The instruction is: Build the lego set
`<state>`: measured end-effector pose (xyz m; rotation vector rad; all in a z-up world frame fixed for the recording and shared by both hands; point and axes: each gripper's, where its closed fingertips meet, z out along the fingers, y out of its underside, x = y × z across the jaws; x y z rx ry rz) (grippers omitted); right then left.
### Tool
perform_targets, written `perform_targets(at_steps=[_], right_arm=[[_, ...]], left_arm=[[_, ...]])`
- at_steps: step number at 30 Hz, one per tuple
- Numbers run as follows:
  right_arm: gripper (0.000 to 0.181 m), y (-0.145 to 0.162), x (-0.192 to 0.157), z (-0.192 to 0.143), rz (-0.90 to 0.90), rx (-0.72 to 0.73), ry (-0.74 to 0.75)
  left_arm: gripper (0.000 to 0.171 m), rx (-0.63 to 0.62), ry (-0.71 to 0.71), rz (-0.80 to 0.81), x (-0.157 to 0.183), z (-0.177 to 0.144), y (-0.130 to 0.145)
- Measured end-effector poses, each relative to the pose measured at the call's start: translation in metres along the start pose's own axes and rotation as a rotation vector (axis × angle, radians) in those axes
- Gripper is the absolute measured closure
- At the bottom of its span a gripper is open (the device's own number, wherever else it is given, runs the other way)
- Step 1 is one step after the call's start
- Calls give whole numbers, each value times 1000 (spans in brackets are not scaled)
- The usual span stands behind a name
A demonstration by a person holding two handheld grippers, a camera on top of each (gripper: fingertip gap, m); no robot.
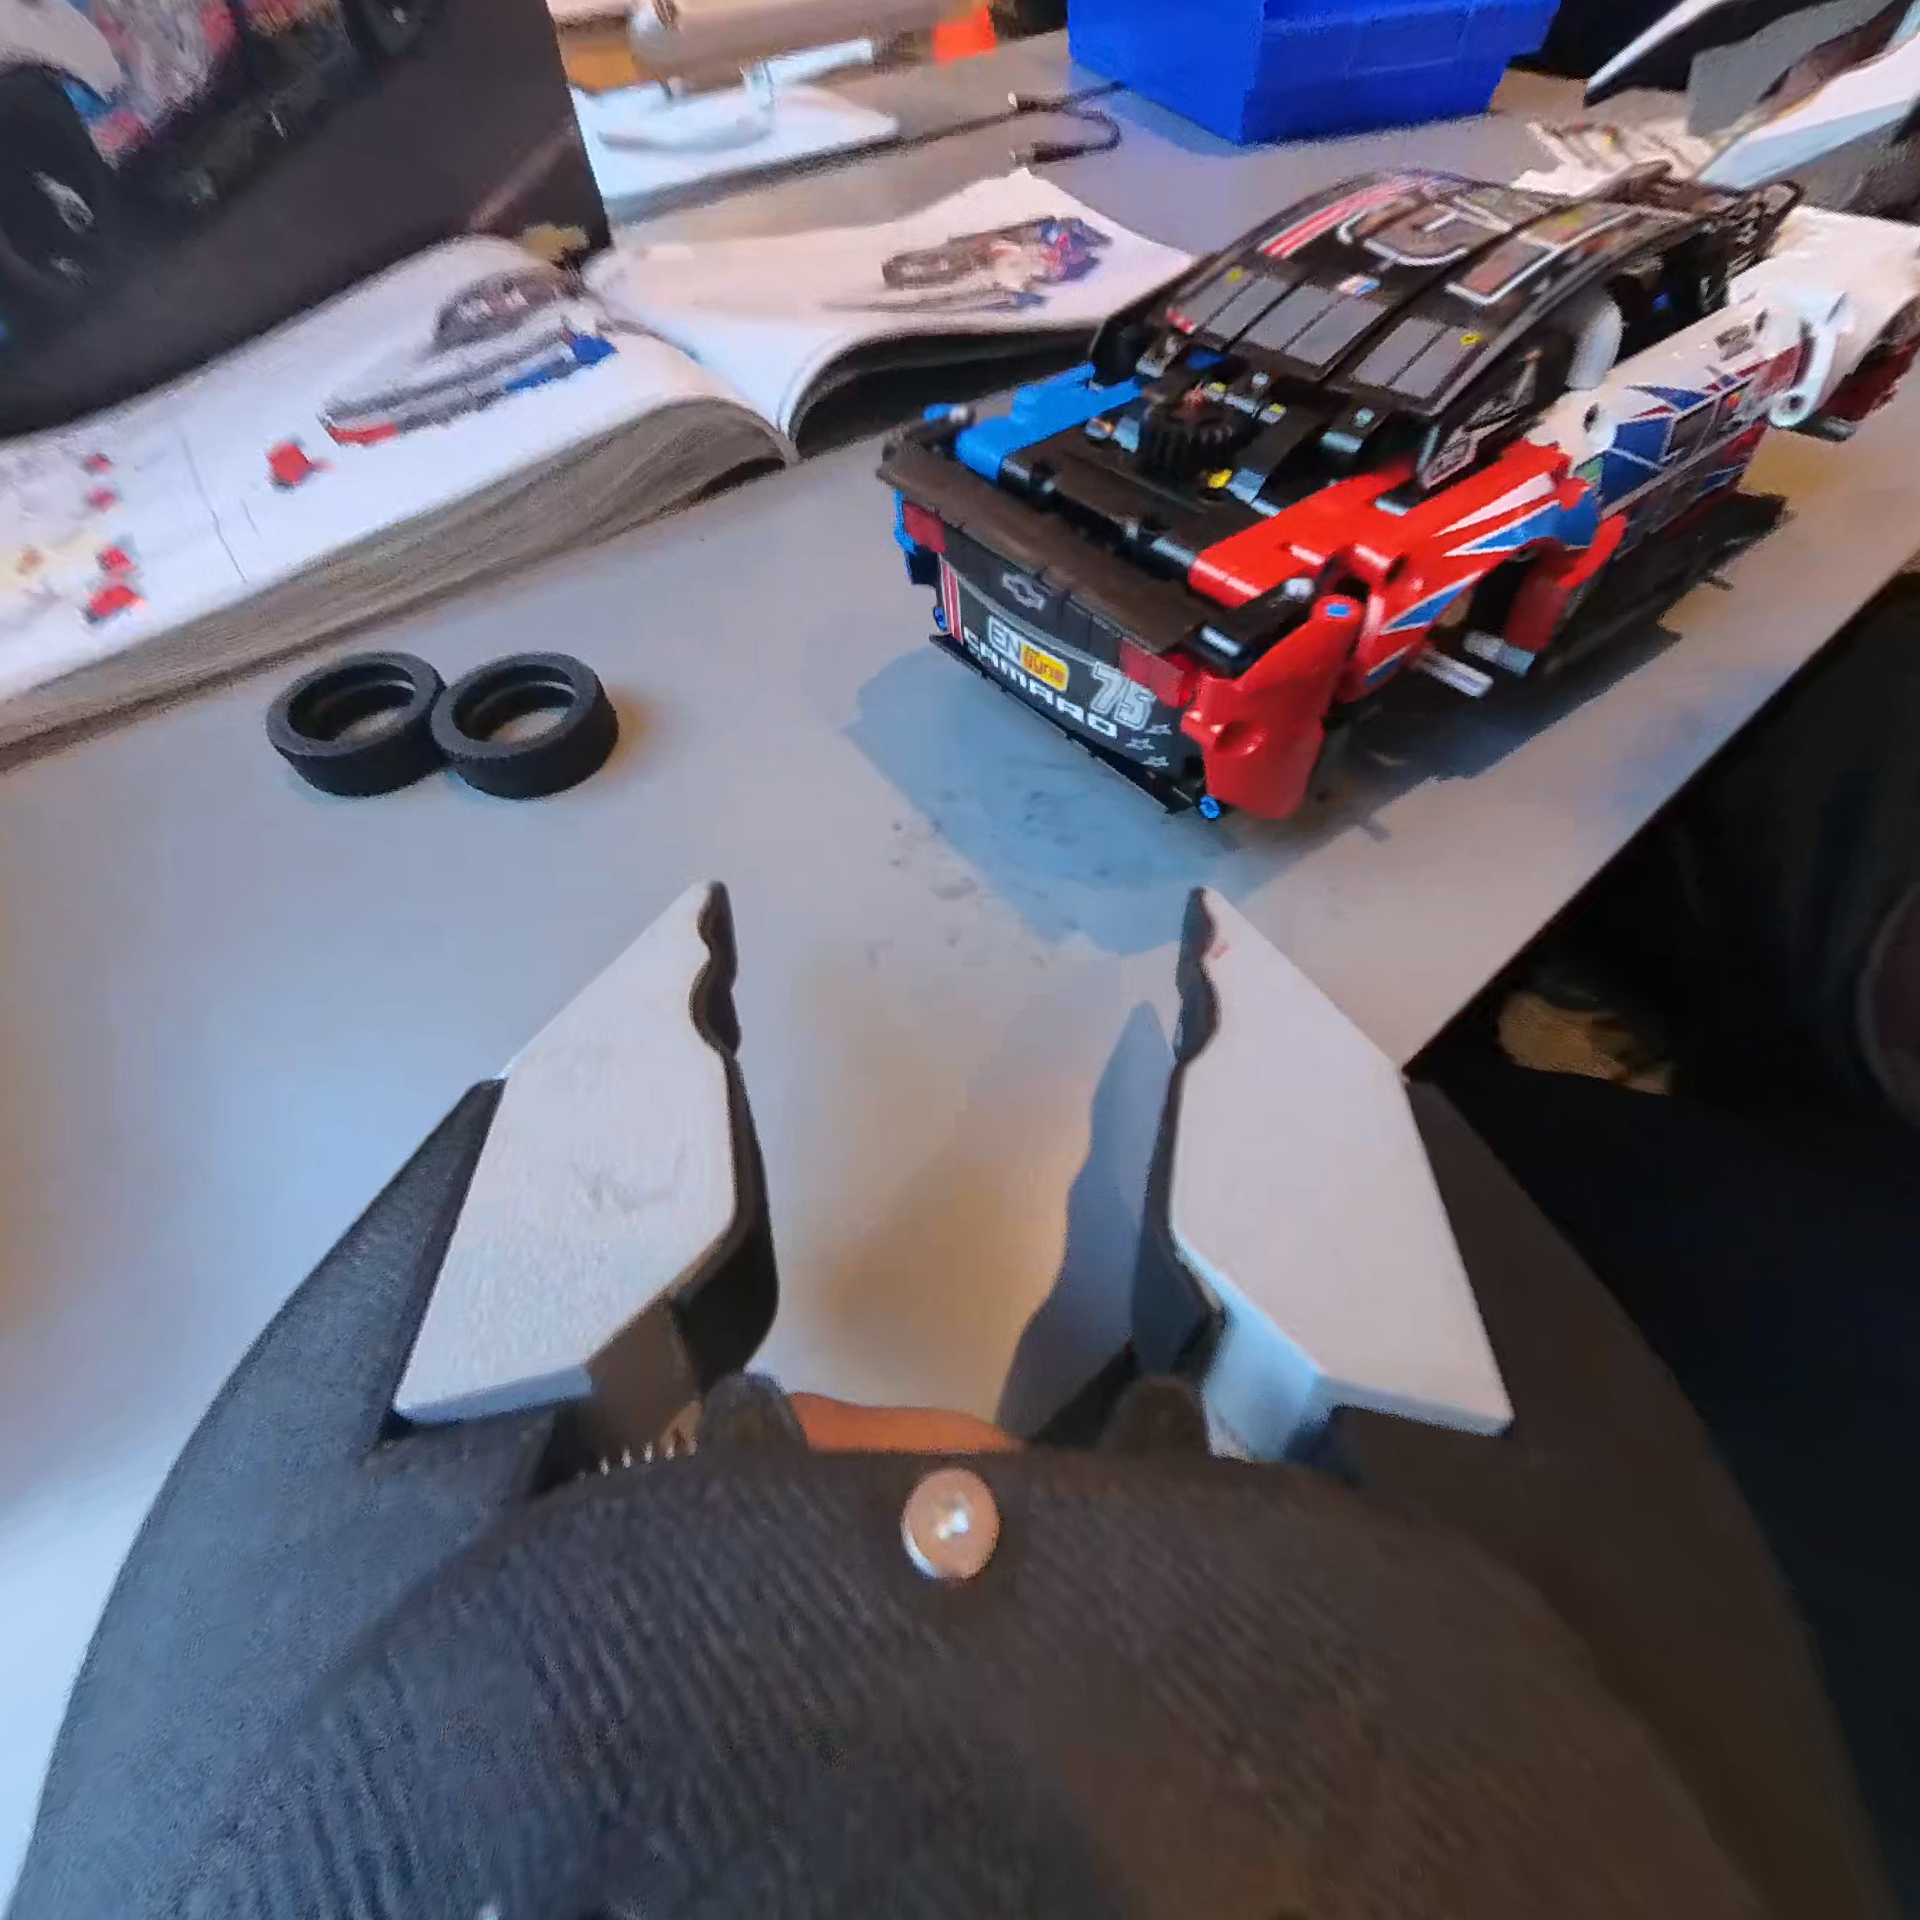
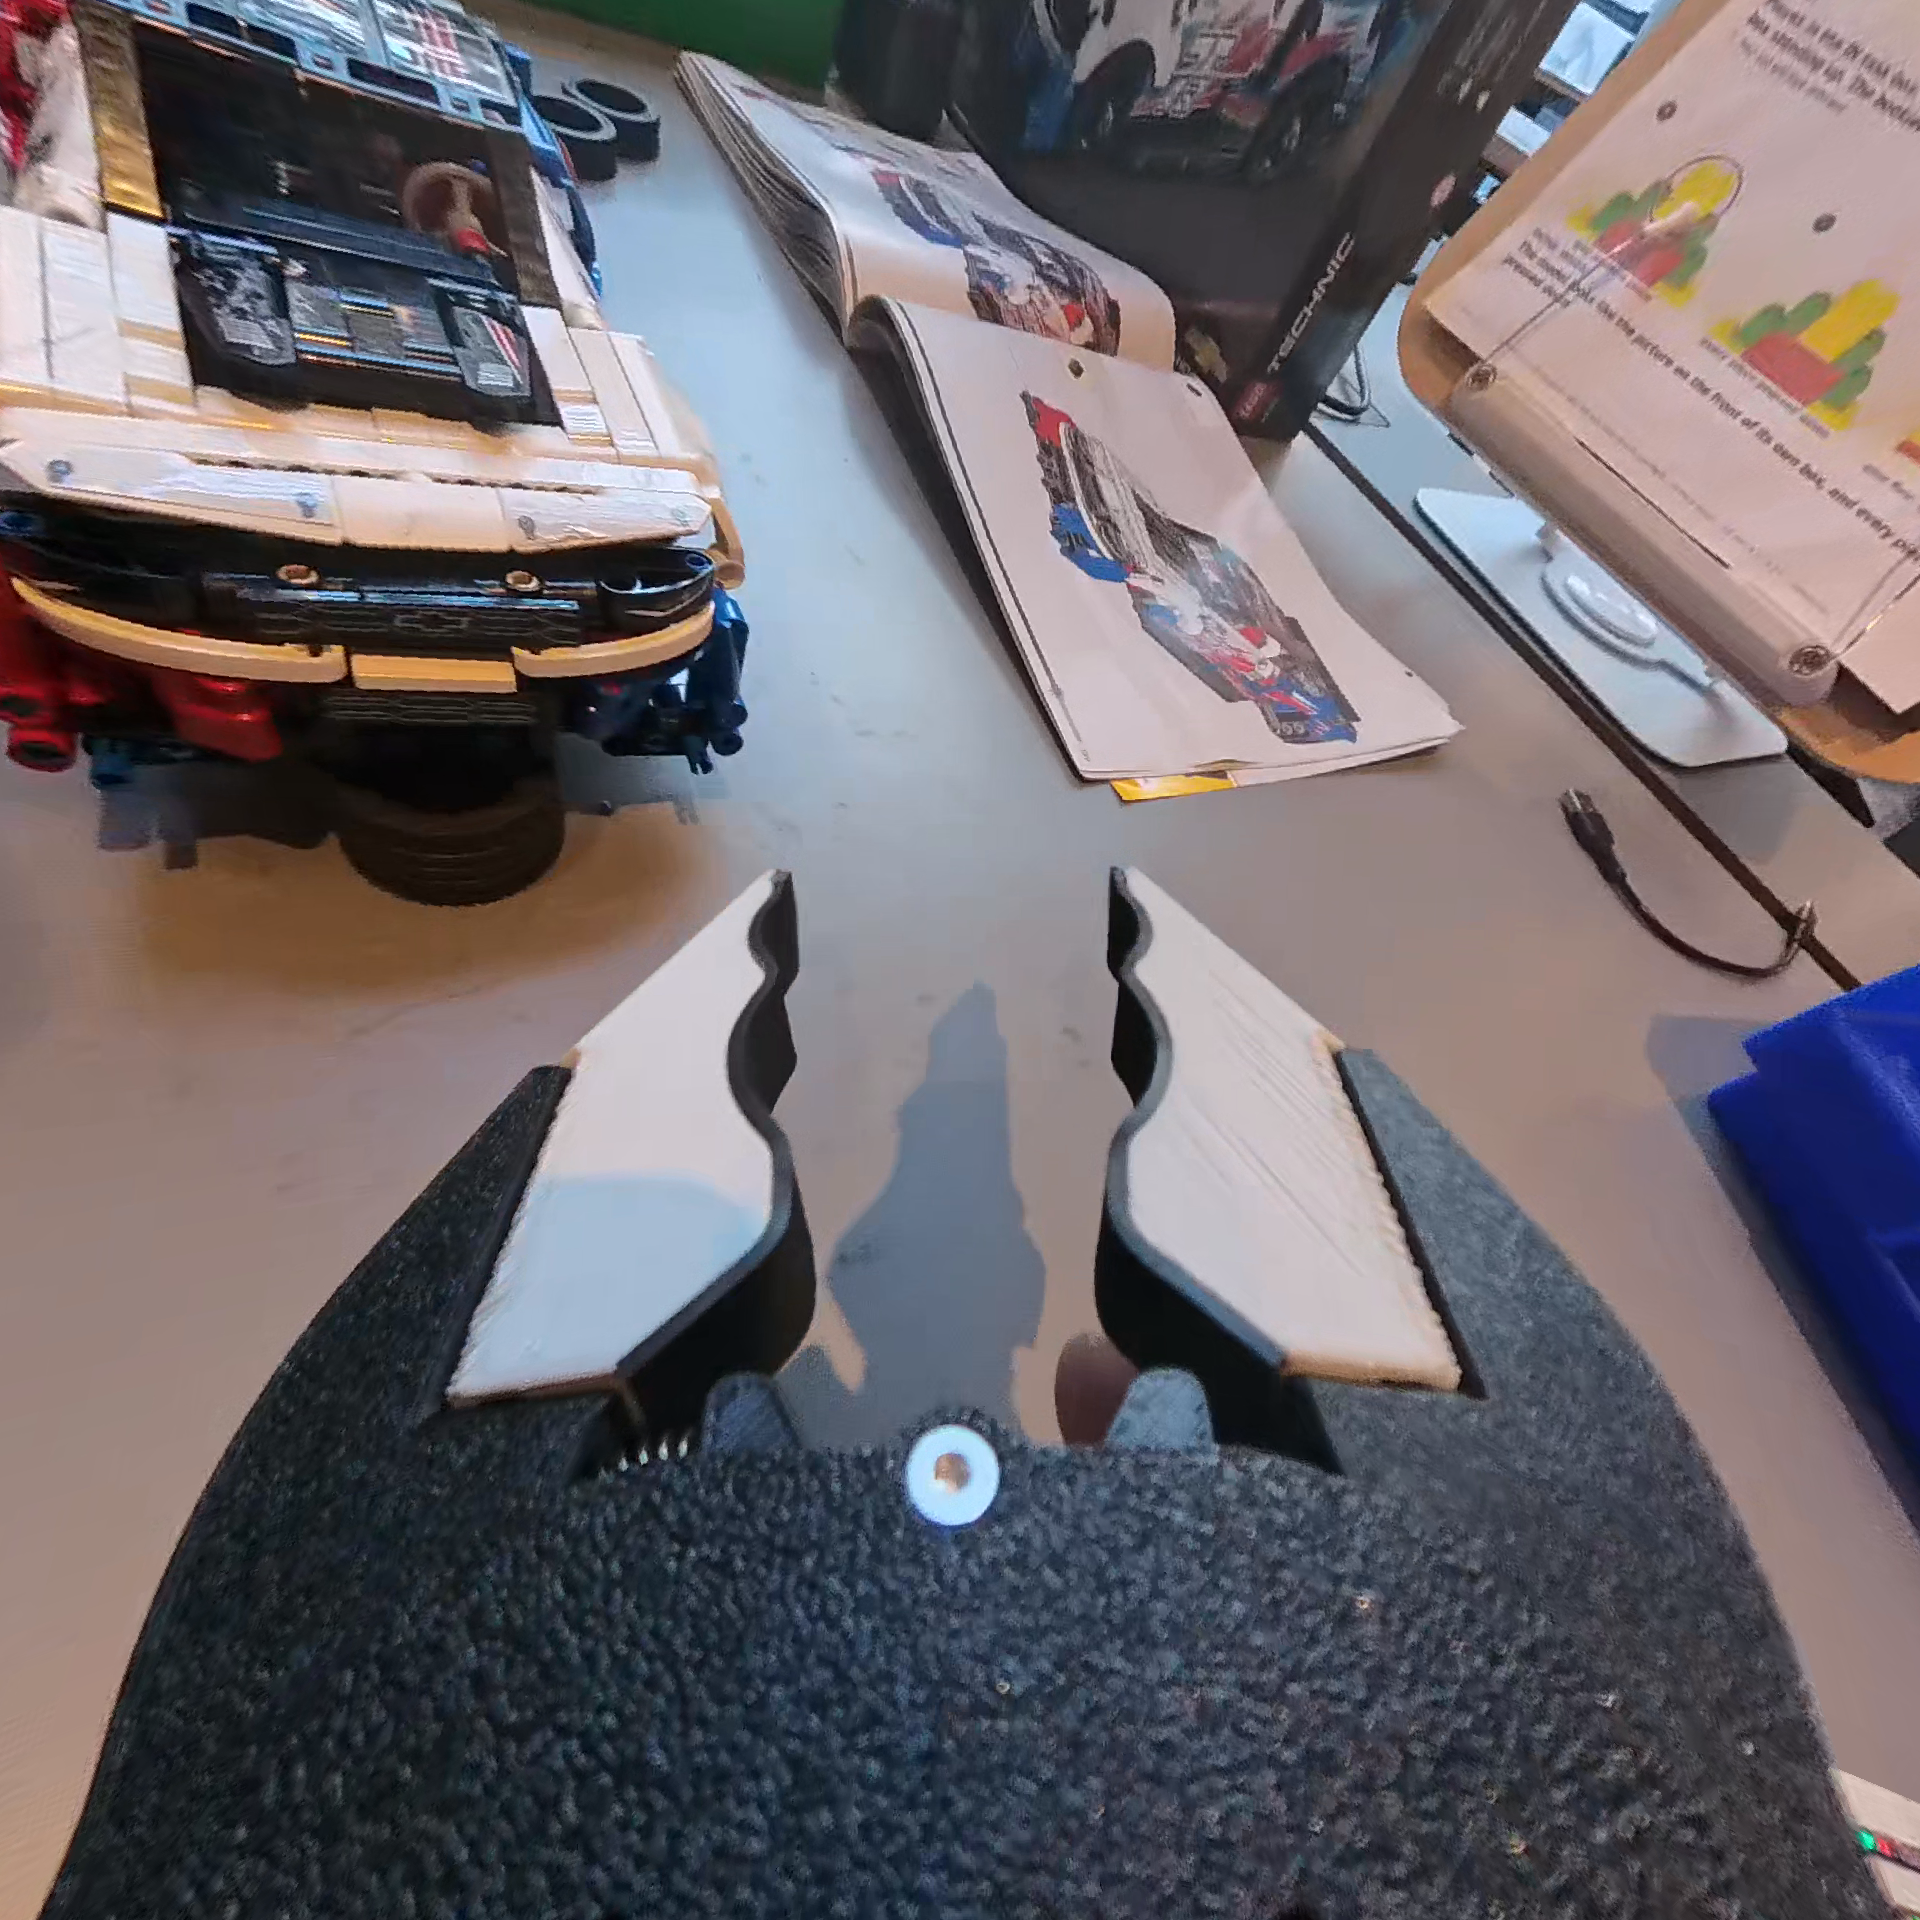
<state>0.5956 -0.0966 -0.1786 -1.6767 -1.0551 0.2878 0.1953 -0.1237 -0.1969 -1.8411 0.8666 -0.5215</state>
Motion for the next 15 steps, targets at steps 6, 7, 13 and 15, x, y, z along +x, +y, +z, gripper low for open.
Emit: perform_targets(at_steps=[6,7,13,15], right_arm=[[123,4,18,-3,52,-3,73],[122,4,20,-3,74,-5,74],[121,13,46,-12,164,-26,202],[121,17,53,-15,179,-46,257]], left_arm=[[98,-73,151,-42,14,4,10],[98,-67,164,-55,15,3,9],[103,26,212,-61,17,-7,1],[102,47,235,-62,19,-11,-1]])
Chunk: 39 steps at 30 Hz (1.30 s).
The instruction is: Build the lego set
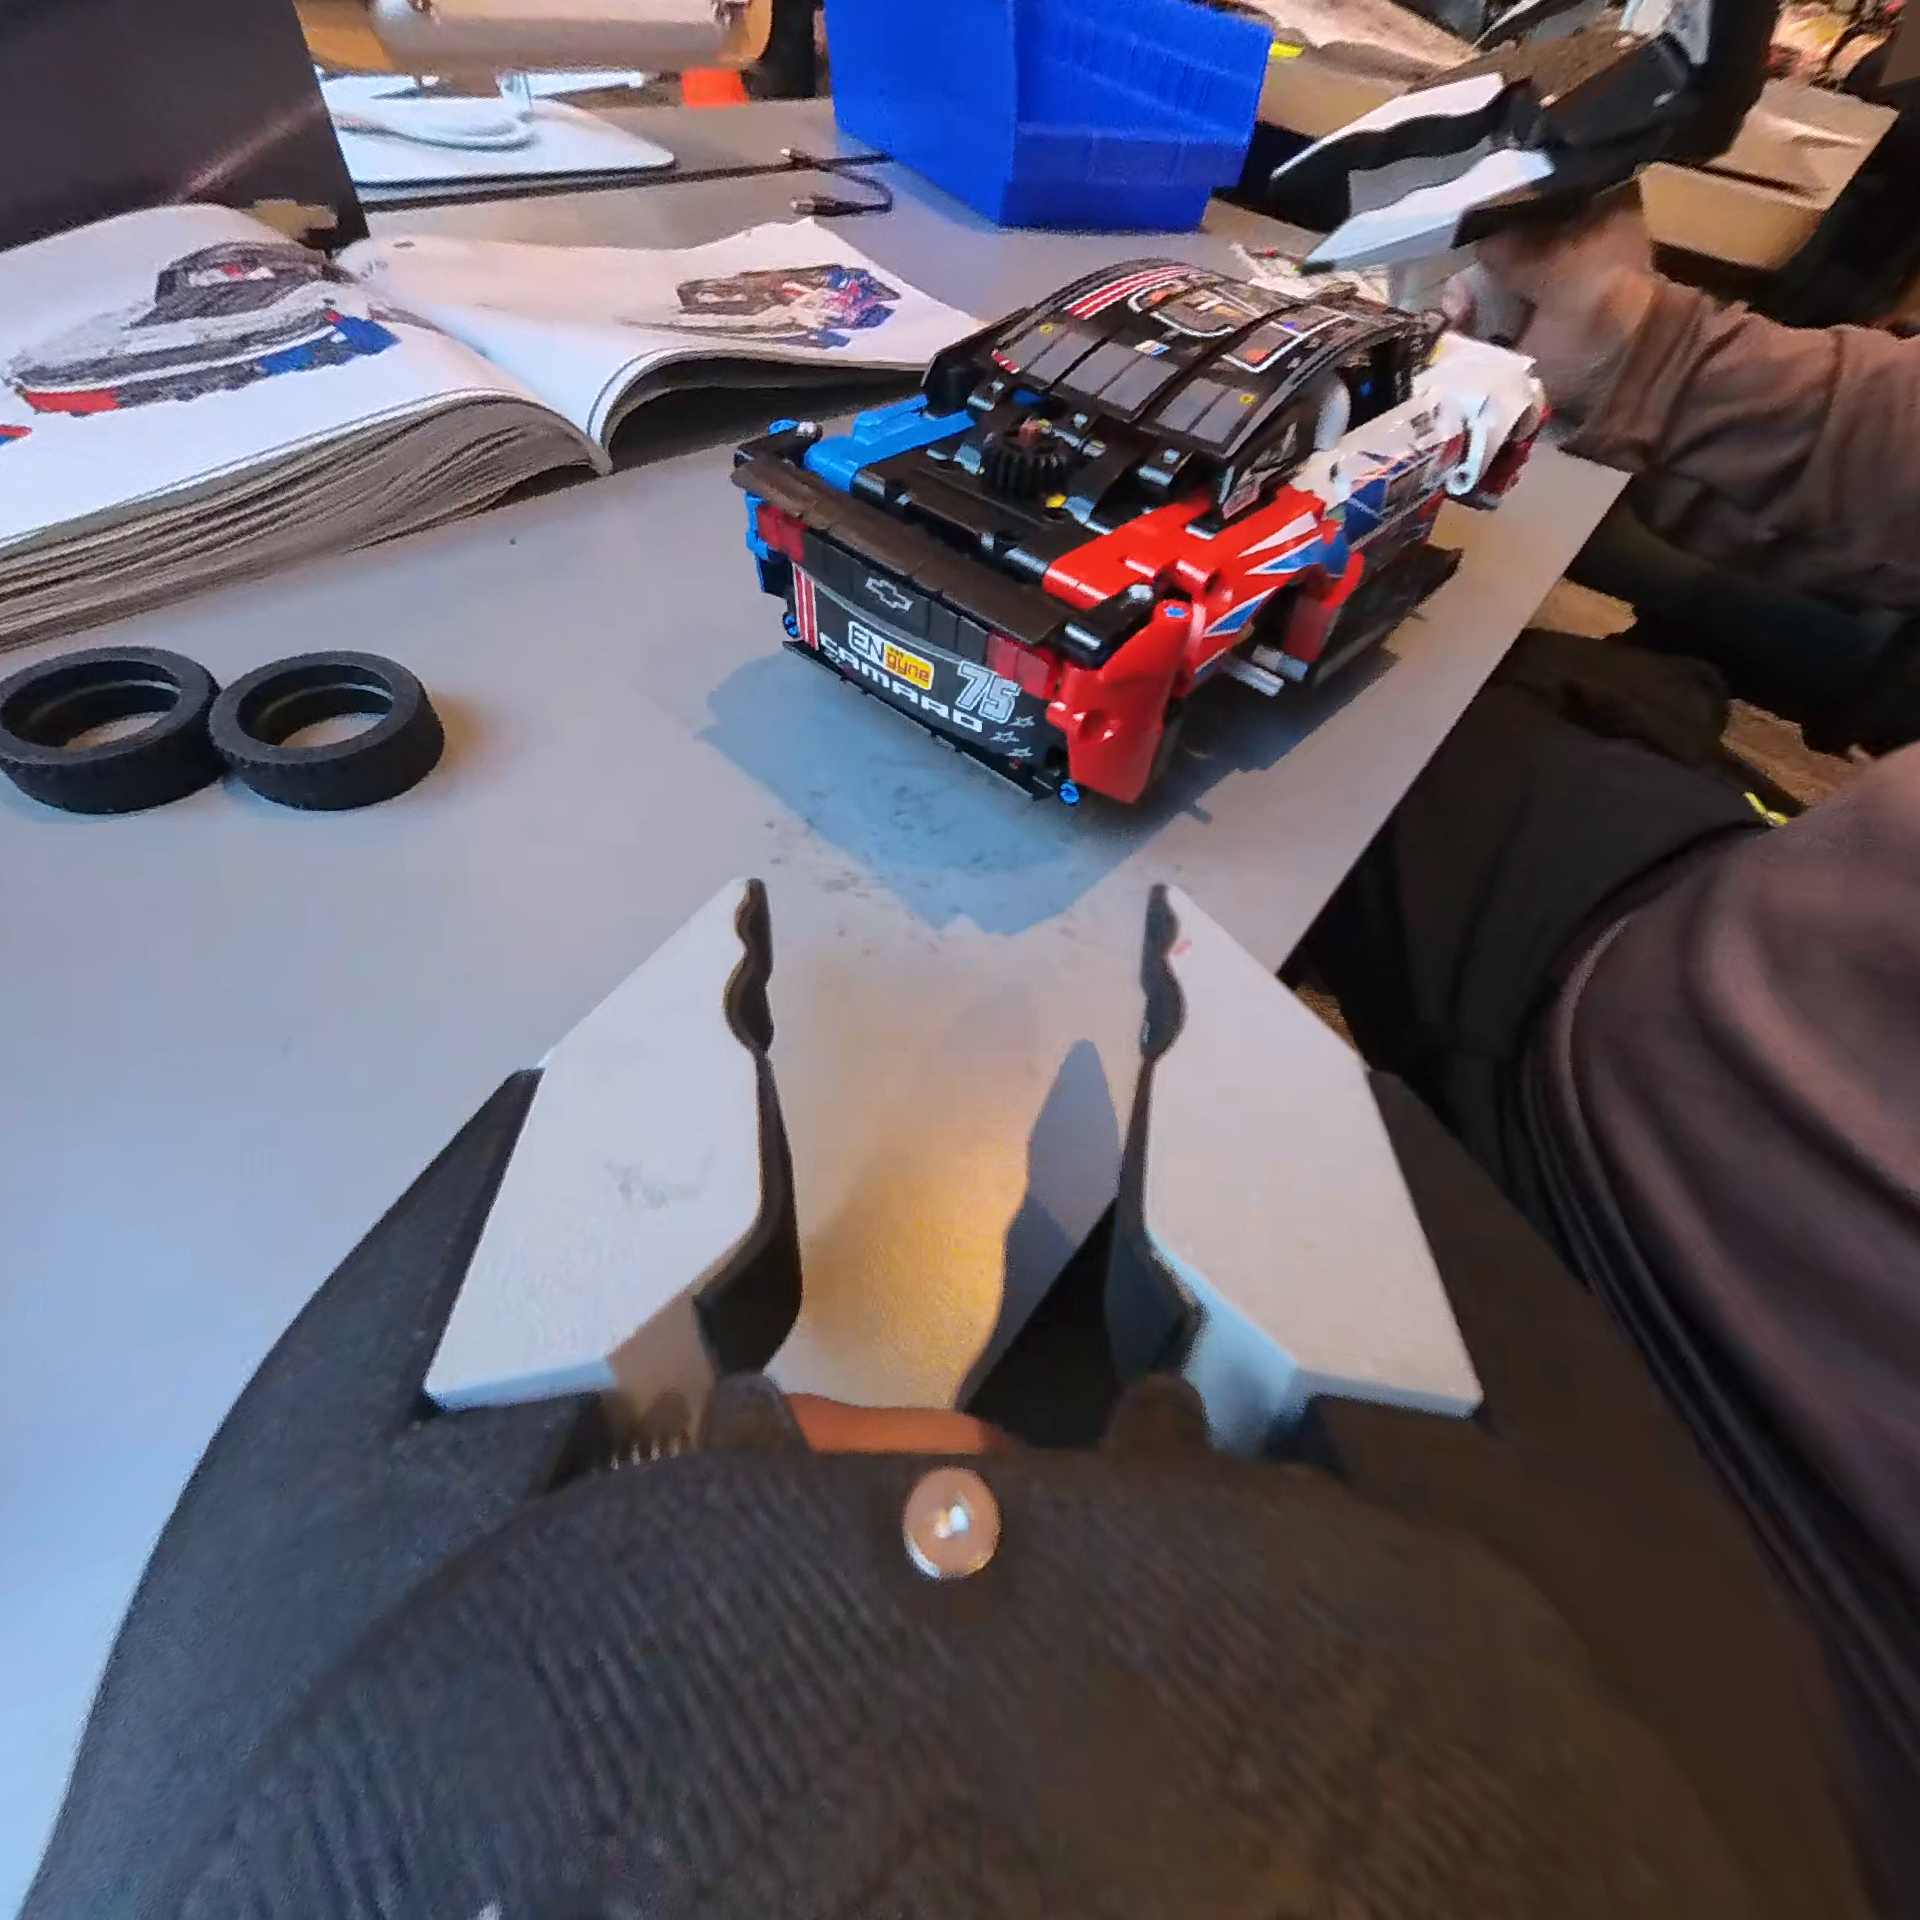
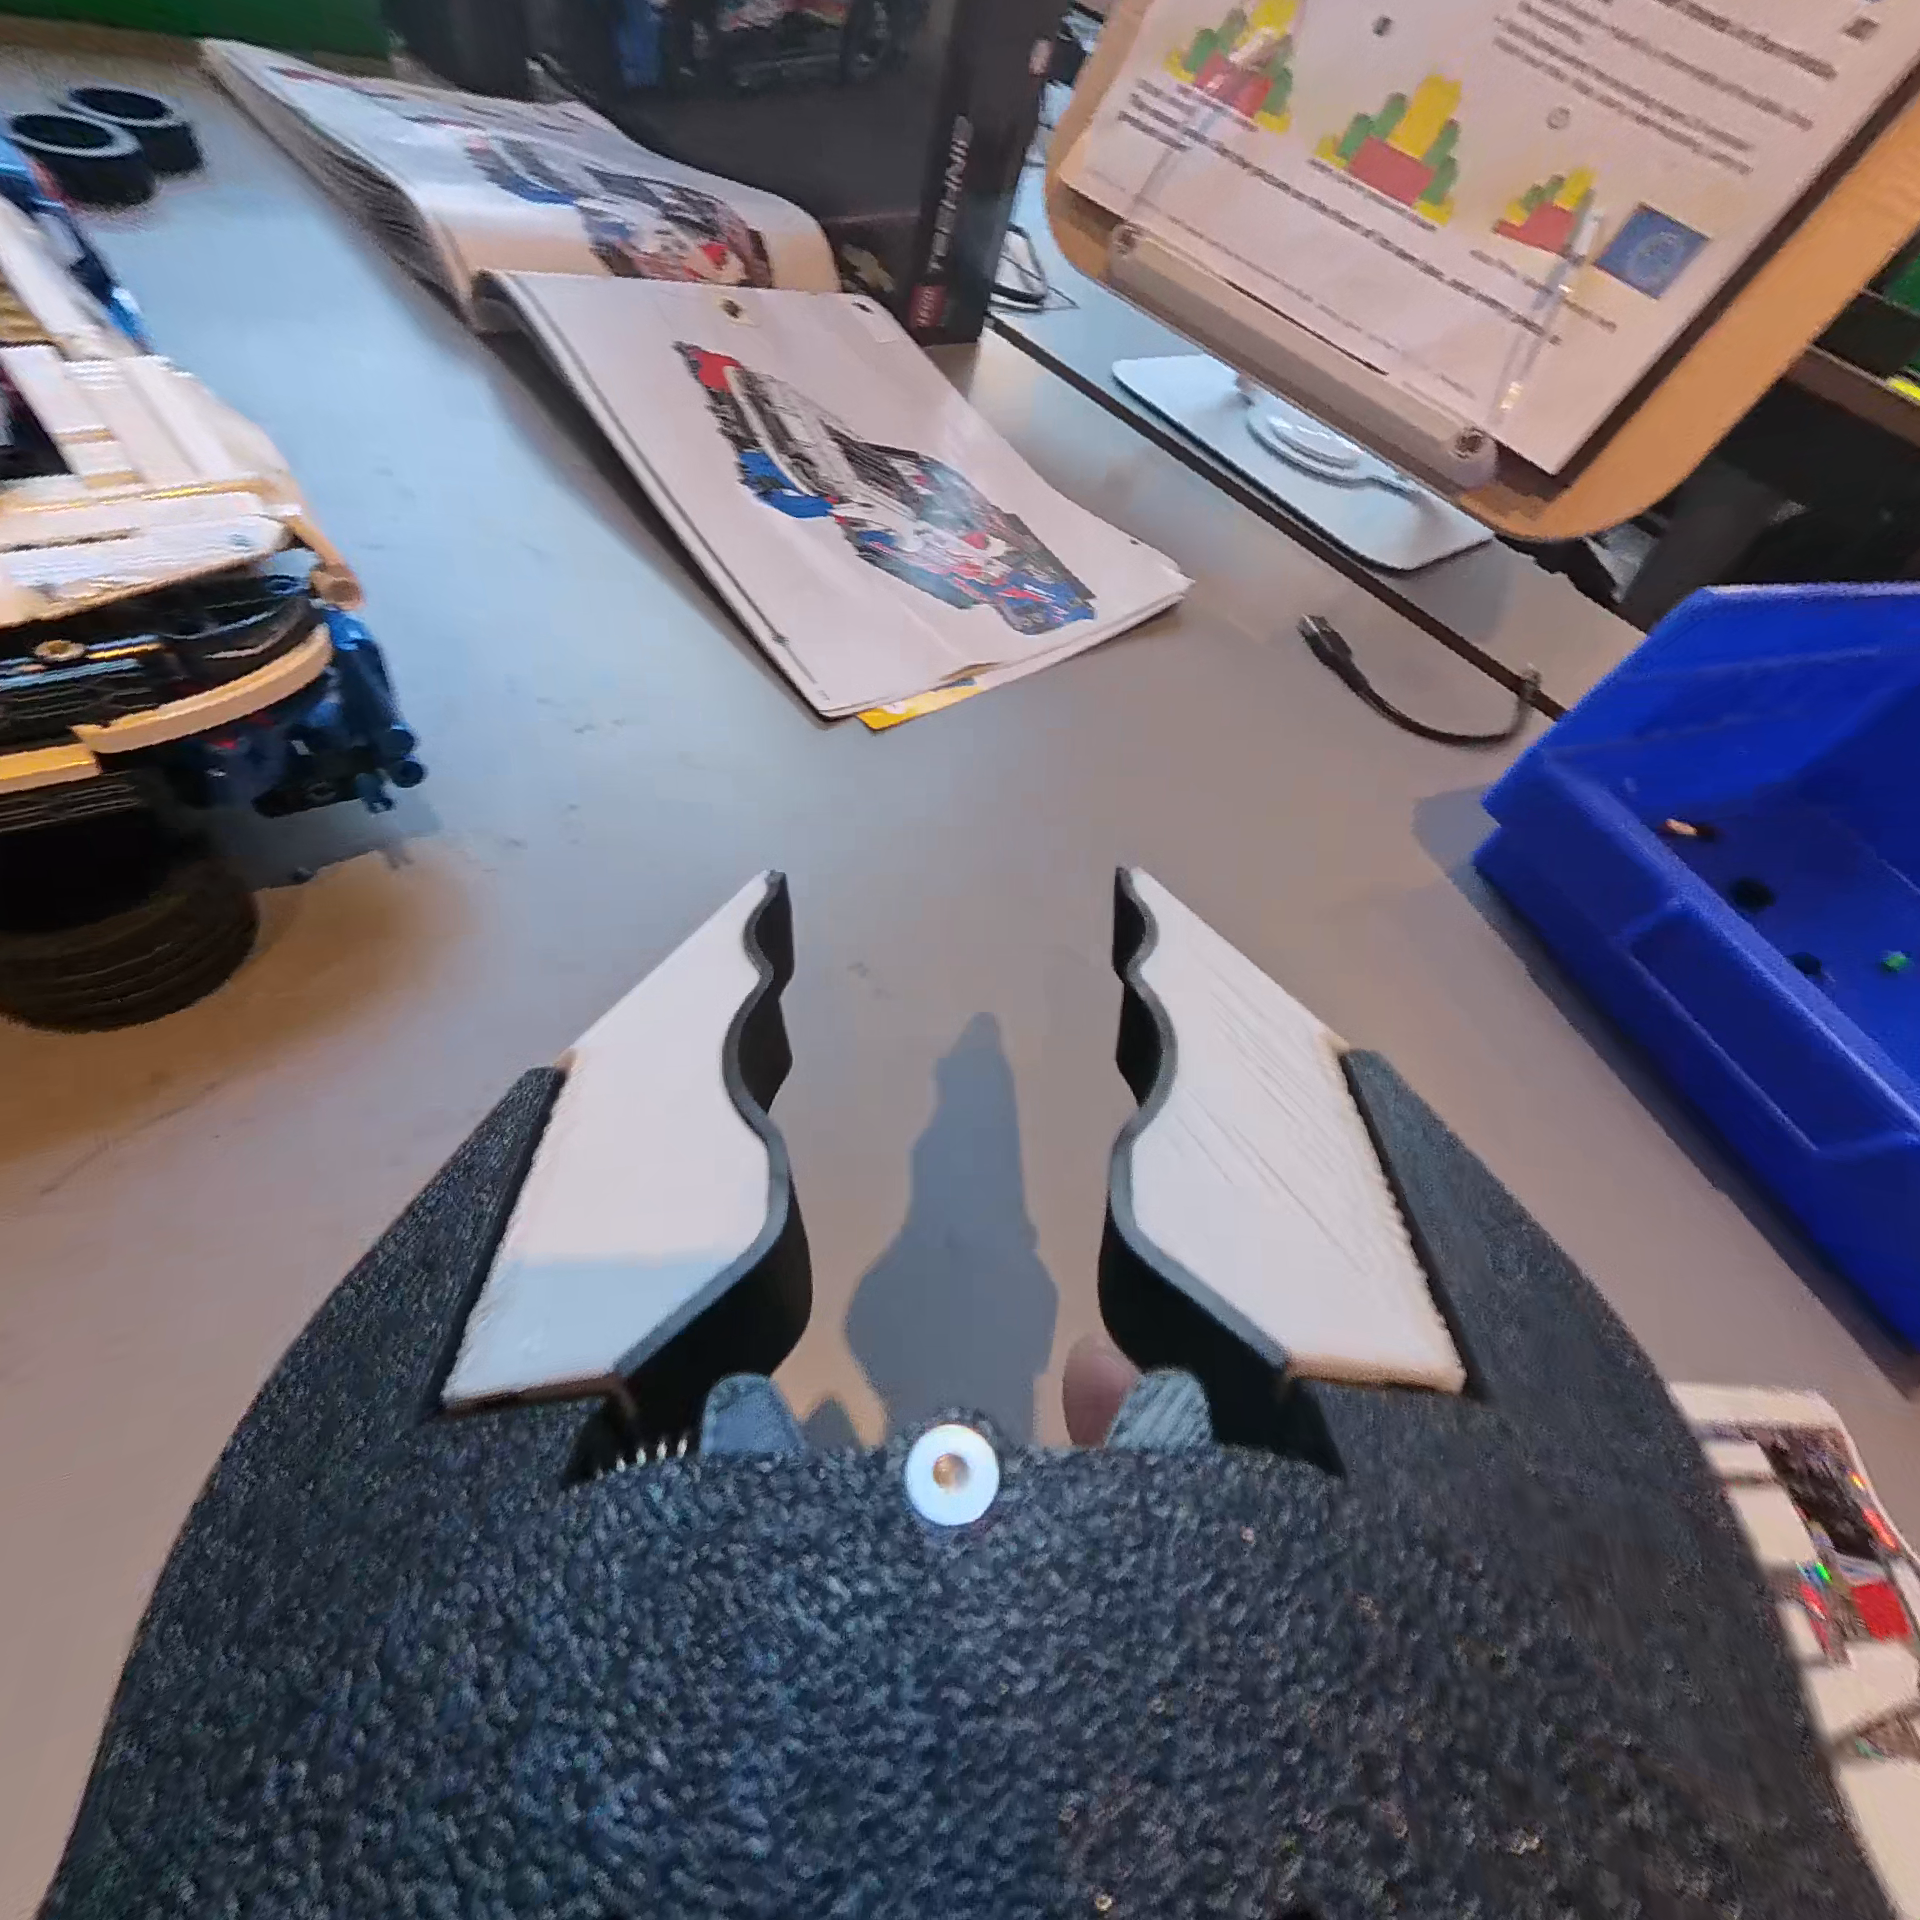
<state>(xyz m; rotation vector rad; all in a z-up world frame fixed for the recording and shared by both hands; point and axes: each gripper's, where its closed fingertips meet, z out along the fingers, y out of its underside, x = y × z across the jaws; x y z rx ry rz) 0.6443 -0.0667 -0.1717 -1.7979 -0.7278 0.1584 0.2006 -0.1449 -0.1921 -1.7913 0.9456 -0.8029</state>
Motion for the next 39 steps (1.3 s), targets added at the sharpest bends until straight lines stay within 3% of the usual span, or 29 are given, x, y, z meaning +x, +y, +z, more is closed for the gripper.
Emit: perform_targets(at_steps=[6,11,15,22,27,33,39], right_arm=[[121,8,10,0,16,-51,86],[122,13,9,4,10,-85,71],[123,9,3,5,8,-64,23],[126,1,-11,21,-15,-38,-133],[128,-8,-13,40,2,-19,-233],[128,-19,-20,57,-21,11,-333],[129,-30,6,55,167,72,-319]], left_arm=[[102,45,-16,45,-2,-20,-4],[106,78,-174,30,-31,-28,0],[109,85,-226,35,-36,-25,-3],[115,-55,-171,-3,-36,-12,12],[124,-31,-121,-87,-37,-13,9],[119,-23,-164,-95,-40,-13,9],[120,-15,-195,-223,-50,-13,6]])
